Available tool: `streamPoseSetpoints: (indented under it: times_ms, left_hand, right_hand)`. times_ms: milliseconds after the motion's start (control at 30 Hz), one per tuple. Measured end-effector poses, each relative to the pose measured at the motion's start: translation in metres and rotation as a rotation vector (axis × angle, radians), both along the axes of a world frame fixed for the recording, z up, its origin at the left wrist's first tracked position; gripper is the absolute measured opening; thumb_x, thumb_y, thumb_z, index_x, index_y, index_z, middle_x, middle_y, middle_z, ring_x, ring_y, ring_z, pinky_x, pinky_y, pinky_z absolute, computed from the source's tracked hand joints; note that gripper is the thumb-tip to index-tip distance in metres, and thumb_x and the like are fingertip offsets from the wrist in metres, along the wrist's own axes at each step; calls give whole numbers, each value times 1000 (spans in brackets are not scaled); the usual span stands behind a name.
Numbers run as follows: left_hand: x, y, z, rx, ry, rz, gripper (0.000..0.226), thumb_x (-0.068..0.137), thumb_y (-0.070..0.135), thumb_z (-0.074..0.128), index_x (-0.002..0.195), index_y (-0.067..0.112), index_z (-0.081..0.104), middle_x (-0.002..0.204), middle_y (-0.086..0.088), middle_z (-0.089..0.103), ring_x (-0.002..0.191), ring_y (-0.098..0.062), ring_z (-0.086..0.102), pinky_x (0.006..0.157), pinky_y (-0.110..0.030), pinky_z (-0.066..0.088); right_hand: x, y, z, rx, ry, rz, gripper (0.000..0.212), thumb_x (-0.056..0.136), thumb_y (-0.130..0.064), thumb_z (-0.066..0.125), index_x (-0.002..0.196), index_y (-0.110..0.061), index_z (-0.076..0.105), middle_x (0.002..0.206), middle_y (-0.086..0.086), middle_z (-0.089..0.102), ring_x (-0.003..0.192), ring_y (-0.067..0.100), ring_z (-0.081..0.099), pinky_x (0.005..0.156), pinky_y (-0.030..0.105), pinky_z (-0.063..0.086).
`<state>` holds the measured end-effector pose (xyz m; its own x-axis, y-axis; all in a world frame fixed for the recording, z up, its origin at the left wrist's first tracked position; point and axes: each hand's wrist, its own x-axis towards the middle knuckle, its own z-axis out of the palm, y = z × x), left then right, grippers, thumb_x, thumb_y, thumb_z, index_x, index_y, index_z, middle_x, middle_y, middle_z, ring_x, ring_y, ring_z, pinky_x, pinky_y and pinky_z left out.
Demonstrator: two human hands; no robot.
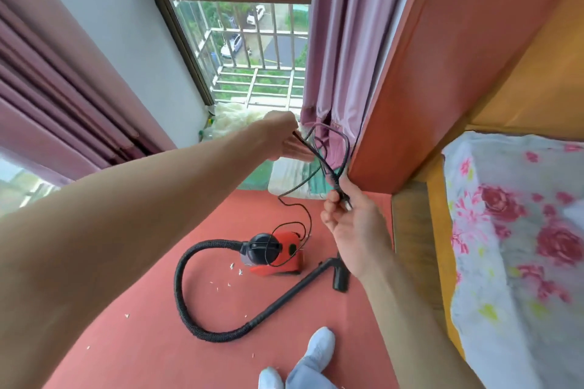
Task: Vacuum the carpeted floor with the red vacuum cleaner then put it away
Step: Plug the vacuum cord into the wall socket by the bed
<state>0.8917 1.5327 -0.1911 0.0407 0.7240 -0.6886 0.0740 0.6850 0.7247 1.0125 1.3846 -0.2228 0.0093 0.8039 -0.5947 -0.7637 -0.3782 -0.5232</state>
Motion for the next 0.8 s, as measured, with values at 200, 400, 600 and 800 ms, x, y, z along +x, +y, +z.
streamPoseSetpoints:
  times_ms: [200,400,600,800]
  left_hand:
    - [2,-36,31,23,-186,63,23,101,0,45,82,-1,57,55,-12,69,43,-19,69,44,-28,58]
    - [7,-64,50,3,-486,260,20,100,1,43,88,-5,58,73,-14,62,45,-21,68,46,-34,60]
    - [13,-73,65,-39,-551,285,30,104,8,40,86,-7,59,83,-16,65,75,-24,68,58,-35,60]
    - [54,-79,44,-83,-160,23,19,101,6,48,84,1,54,79,-14,59,69,-24,65,55,-33,62]
  right_hand:
    - [37,-25,32,68,-162,-112,5,91,-18,65,90,-13,65,65,-1,53,58,9,46,58,20,37]
    - [79,-51,73,234,-167,-201,13,94,-24,61,84,-16,64,60,-5,46,51,4,40,49,15,35]
    - [117,-63,84,288,5,-327,24,95,-40,59,80,-22,59,62,-11,32,52,2,33,51,13,31]
    - [151,-37,84,262,101,-387,30,92,-47,60,86,-19,67,66,-9,46,59,3,39,57,16,33]
